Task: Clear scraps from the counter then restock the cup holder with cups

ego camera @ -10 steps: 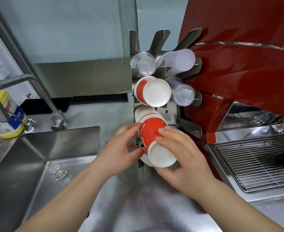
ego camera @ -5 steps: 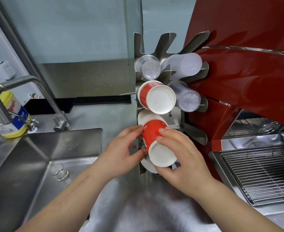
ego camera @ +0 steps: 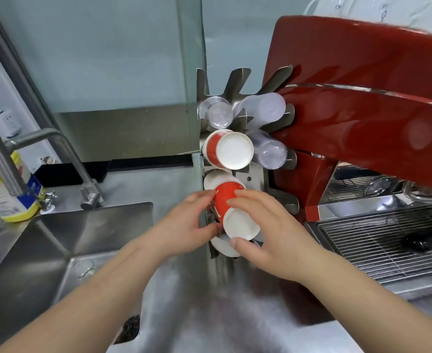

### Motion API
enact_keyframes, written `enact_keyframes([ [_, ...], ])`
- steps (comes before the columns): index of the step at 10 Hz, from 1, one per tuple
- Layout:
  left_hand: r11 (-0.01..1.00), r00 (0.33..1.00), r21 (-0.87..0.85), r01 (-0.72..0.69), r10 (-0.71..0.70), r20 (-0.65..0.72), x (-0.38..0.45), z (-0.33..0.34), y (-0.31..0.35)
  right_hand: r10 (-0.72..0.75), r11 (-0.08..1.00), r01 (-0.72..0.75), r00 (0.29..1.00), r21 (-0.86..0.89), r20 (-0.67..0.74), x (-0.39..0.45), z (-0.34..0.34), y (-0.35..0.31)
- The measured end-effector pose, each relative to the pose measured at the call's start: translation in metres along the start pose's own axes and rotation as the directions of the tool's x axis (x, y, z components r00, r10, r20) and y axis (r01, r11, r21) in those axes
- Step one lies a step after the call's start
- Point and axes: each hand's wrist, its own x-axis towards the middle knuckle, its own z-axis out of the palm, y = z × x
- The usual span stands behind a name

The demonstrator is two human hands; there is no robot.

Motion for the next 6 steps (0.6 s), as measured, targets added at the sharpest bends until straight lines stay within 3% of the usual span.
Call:
enact_keyframes([
  [2, 0.957, 0.977, 0.283, -0.060, -0.002, 0.214, 0.008, -0.031, 0.018, 0.069, 0.992, -0.037, 0.960, -0.121, 0.273, 0.028, -0.036, -0.017],
  [3, 0.911, 0.937, 0.401, -0.099, -0.051, 0.347, 0.015, -0.052, 0.029, 0.141, 0.970, -0.030, 0.878, -0.243, 0.458, 0.043, -0.058, -0.035],
  [4, 0.861, 0.886, 0.493, -0.126, -0.126, 0.446, 0.018, -0.075, 0.044, 0.219, 0.954, -0.043, 0.775, -0.296, 0.592, 0.058, -0.074, -0.054],
  [5, 0.815, 0.834, 0.573, -0.094, -0.250, 0.492, 0.025, -0.110, 0.058, 0.389, 0.901, -0.093, 0.609, -0.424, 0.691, 0.077, -0.095, -0.065],
  [6, 0.773, 0.875, 0.631, -0.065, -0.260, 0.409, 0.031, -0.150, 0.069, 0.484, 0.872, -0.186, 0.463, -0.453, 0.742, 0.097, -0.117, -0.070],
])
